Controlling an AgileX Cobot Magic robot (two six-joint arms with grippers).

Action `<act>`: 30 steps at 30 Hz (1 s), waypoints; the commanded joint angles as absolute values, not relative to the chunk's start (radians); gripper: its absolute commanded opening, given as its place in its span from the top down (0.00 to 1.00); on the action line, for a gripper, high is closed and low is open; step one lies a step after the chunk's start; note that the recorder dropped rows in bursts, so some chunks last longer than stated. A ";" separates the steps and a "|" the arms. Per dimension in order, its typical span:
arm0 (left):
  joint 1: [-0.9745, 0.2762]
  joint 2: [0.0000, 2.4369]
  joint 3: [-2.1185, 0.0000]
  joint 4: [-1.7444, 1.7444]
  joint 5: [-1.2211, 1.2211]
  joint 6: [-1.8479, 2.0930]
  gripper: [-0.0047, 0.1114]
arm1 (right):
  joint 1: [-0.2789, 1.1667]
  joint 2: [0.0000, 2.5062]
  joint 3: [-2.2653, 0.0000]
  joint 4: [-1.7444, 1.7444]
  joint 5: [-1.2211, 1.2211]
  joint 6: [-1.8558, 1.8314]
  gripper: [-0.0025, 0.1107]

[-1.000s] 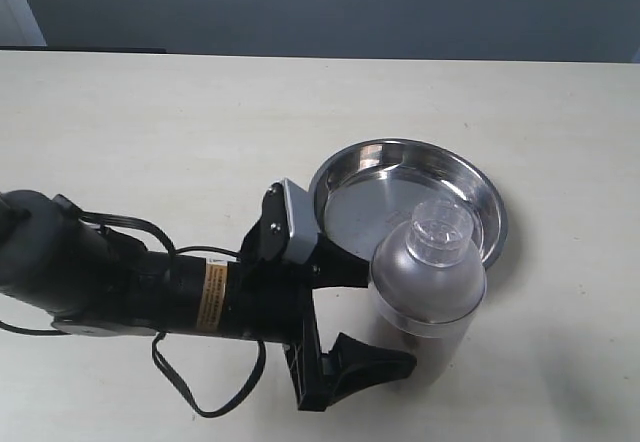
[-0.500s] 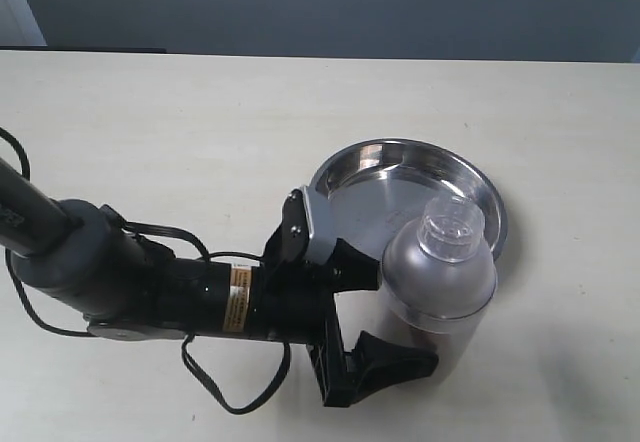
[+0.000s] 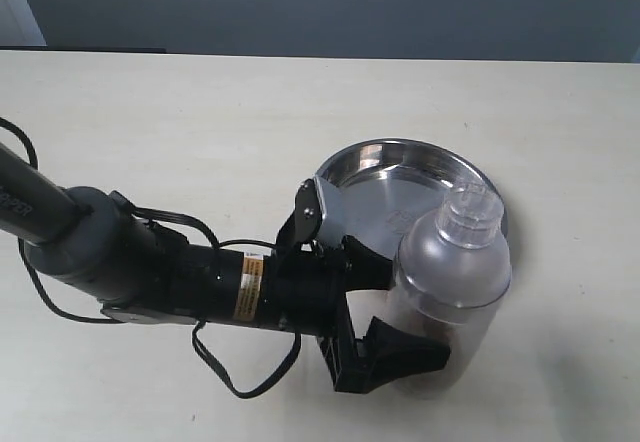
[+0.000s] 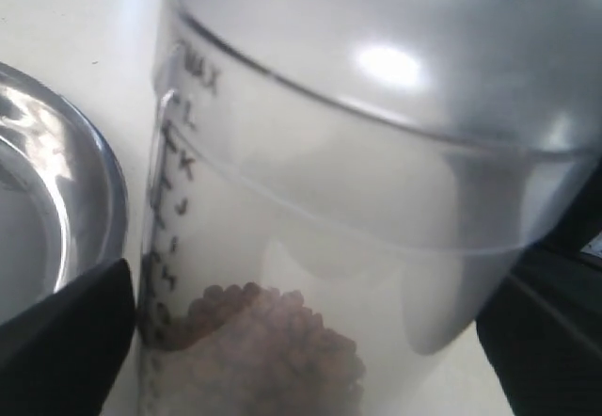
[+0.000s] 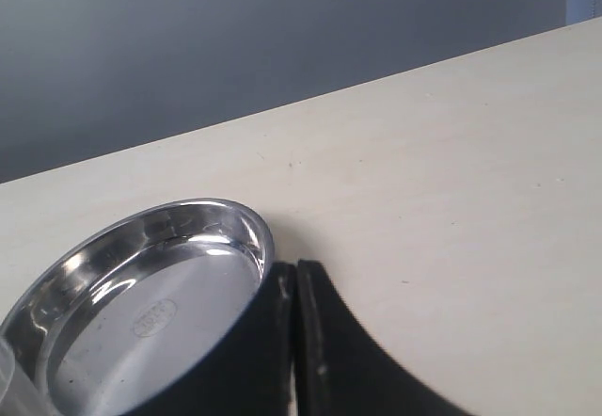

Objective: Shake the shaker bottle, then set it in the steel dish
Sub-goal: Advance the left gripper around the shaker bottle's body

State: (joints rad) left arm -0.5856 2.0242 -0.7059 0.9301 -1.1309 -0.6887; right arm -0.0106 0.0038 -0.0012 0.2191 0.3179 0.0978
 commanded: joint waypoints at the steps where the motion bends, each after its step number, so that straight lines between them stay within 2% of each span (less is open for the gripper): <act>1: -0.590 2.024 -0.709 0.972 -1.146 -0.696 0.18 | -0.009 0.000 0.000 0.219 0.308 0.092 0.98; 22: -0.590 2.024 -0.709 1.067 -1.136 -0.602 0.18 | -0.009 0.000 0.000 0.219 0.308 0.092 0.98; 25: -0.590 2.024 -0.709 1.033 -1.221 -0.602 0.18 | -0.009 0.000 0.000 0.219 0.308 0.092 0.98; 30: -0.606 2.024 -0.709 0.935 -1.158 -0.604 0.18 | -0.009 0.000 0.000 0.219 0.308 0.092 0.98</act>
State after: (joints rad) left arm -0.5900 2.0259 -0.7099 0.9968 -1.1887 -0.6044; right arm -0.0106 0.0038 -0.0012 0.2191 0.3179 0.0978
